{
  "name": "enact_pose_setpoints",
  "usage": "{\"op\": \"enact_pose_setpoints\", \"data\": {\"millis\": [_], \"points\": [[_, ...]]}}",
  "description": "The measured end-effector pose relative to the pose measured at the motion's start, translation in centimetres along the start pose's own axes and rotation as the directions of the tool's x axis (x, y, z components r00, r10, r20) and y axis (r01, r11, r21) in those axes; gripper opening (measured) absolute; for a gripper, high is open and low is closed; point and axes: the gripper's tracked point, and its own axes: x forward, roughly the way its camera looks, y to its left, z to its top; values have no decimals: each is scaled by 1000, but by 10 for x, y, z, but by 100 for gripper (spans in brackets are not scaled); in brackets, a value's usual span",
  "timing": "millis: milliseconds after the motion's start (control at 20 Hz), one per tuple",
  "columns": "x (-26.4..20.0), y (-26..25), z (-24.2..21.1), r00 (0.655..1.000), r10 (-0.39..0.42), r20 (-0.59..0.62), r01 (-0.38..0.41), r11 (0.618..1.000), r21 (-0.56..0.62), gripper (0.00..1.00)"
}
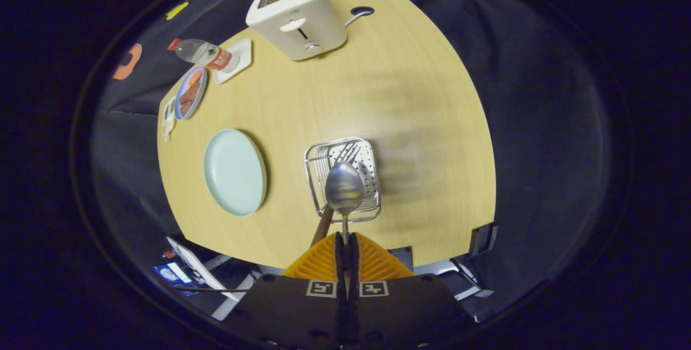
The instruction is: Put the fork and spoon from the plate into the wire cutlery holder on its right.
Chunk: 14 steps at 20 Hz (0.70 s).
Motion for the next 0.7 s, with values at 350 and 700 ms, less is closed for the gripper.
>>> {"op": "enact_pose_setpoints", "data": {"millis": [350,700], "points": [[0,7,15,995,69,69,-71,997,28,28],[-90,44,59,839,155,521,-68,981,-182,87]]}}
